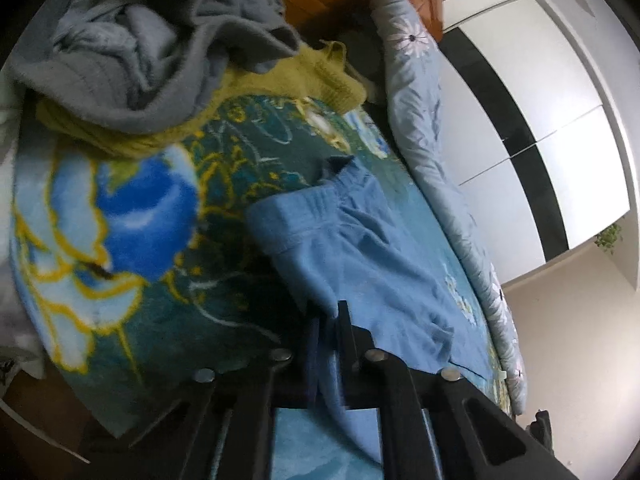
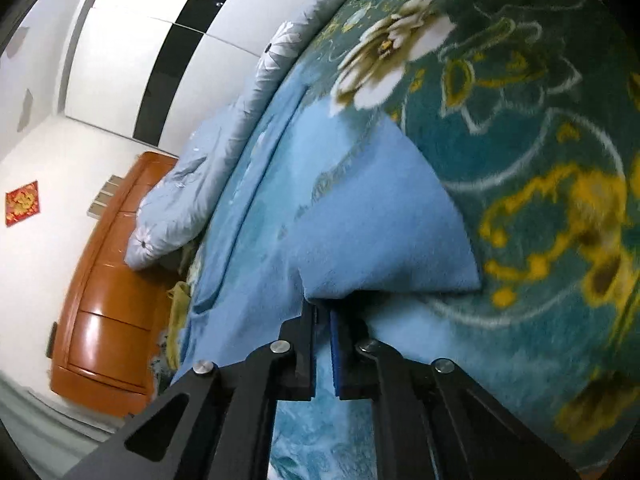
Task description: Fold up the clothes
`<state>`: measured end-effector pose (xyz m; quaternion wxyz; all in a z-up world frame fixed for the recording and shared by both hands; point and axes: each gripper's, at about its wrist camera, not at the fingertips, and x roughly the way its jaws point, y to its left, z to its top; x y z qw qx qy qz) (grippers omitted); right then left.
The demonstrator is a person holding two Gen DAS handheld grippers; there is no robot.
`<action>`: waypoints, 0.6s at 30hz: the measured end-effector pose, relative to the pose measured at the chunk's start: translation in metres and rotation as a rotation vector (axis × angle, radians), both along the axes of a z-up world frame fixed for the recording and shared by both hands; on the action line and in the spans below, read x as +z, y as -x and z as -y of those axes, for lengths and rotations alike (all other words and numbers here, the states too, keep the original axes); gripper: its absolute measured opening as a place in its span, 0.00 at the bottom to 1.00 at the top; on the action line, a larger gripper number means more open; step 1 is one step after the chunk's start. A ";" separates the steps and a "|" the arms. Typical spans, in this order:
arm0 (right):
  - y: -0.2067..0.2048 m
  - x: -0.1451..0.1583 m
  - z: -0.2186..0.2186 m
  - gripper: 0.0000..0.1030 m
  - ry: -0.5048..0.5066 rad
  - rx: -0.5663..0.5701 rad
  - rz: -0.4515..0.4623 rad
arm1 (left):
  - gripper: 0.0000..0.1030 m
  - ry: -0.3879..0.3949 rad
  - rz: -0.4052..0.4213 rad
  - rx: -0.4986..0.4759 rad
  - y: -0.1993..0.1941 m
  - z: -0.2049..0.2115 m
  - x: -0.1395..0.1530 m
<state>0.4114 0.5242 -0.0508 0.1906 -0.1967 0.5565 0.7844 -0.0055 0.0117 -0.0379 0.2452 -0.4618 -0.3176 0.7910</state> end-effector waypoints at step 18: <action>0.004 0.062 -0.035 0.04 -0.187 0.101 -0.029 | 0.05 -0.056 -0.111 -0.065 0.015 -0.019 0.061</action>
